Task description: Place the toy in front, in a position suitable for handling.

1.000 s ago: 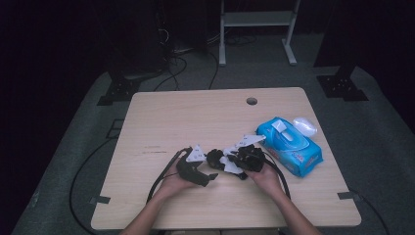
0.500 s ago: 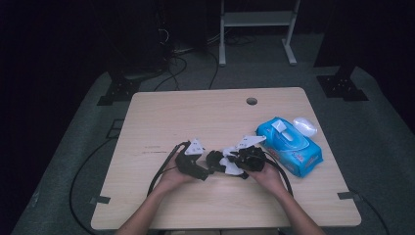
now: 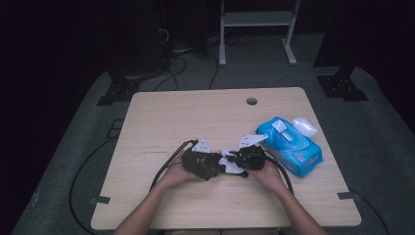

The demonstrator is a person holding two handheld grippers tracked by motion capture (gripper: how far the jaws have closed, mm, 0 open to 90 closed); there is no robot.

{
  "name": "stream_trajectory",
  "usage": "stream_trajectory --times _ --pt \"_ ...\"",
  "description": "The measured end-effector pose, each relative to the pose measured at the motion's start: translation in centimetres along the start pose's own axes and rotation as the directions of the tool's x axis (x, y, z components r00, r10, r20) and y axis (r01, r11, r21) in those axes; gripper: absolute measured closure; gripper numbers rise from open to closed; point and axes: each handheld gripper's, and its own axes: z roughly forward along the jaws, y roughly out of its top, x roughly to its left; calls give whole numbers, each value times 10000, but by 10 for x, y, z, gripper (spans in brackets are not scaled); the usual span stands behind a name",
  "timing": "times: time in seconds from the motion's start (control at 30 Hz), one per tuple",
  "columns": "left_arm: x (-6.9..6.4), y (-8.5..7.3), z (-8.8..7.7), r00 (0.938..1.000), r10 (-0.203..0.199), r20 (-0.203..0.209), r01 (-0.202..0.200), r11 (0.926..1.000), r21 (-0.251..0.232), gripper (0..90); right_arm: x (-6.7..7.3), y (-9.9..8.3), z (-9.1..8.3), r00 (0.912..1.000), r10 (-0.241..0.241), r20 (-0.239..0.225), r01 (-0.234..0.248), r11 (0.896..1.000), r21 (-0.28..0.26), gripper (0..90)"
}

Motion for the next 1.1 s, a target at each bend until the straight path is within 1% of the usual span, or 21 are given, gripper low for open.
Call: stream_trajectory --times 0.1,0.17,0.3,0.33,0.37,0.4,0.43,0.47,0.53,0.57,0.6,0.63,0.67,0.7,0.73,0.8,0.87,0.93,1.0,1.03,1.1 --pt "-6 -3 -3 9996 292 43 -292 9996 -4 119 2 1 -1 9999 -49 90 49 10000 74 779" --pt "-9 -5 -5 9994 340 108 -340 9994 18 124 2 1 -2 10000 -24 89 23 9999 125 779" --pt "-11 -6 4 9999 124 -21 -123 9997 193 90 5 1 -3 9998 -93 189 90 9998 174 778" --pt "-12 -5 6 9998 162 -60 -161 9995 270 91 7 2 -3 9997 -210 138 207 9996 168 778" --pt "-12 -5 7 9998 184 -88 -181 9994 297 91 10 3 -3 9998 -211 20 211 9997 153 778" --pt "-13 -5 7 9994 273 -223 -267 9993 262 109 12 3 -4 9993 -348 -116 349 9993 154 778" --pt "-13 -5 7 9992 348 -186 -345 9992 181 145 15 4 -5 9989 -450 -152 454 9987 213 778" --pt "-14 -6 6 9992 371 -171 -369 9992 134 153 17 4 -6 9984 -555 -130 558 9981 243 778" --pt "-16 -7 4 9988 454 -161 -454 9990 22 203 17 3 -11 9984 -566 66 564 9980 295 779" --pt "-17 -8 3 9985 518 -200 -517 9986 54 218 15 2 -15 9981 -514 344 500 9979 405 779" --pt "-18 -9 2 9984 540 -187 -539 9985 55 222 12 0 -18 9971 -427 623 401 9983 428 780" --pt "-19 -10 2 9982 558 -211 -556 9984 62 234 9 -4 -23 9960 -239 857 206 9990 385 780" --pt "-19 -11 2 9981 566 -233 -566 9984 -3 235 5 -8 -27 9951 -42 992 -3 9989 460 780" --pt "-20 -11 2 9982 558 -236 -559 9984 -33 235 2 -12 -31 9948 111 1015 -155 9990 423 780" --pt "-20 -11 2 9982 534 -255 -536 9986 -48 235 2 -16 -38 9925 159 1209 -214 9988 441 780" --pt "-21 -10 1 9976 610 -313 -610 9981 -4 235 3 -17 -40 9918 148 1271 -206 9988 443 780" --pt "-22 -10 1 9976 597 -347 -598 9982 -22 234 6 -20 -44 9907 26 1363 -97 9986 515 780" --pt "-22 -9 1 9966 706 -416 -706 9975 27 235 5 -21 -44 9908 46 1351 -118 9985 530 780" --pt "-24 -9 0 9955 830 -448 -830 9965 23 236 5 -22 -42 9938 264 1081 -318 9983 488 781" --pt "-24 -9 -1 9948 910 -465 -908 9959 57 236 6 -22 -42 9958 208 893 -253 9985 495 781" --pt "-25 -10 -2 9949 909 -446 -906 9959 80 237 9 -21 -42 9956 -39 932 -13 9985 553 780"
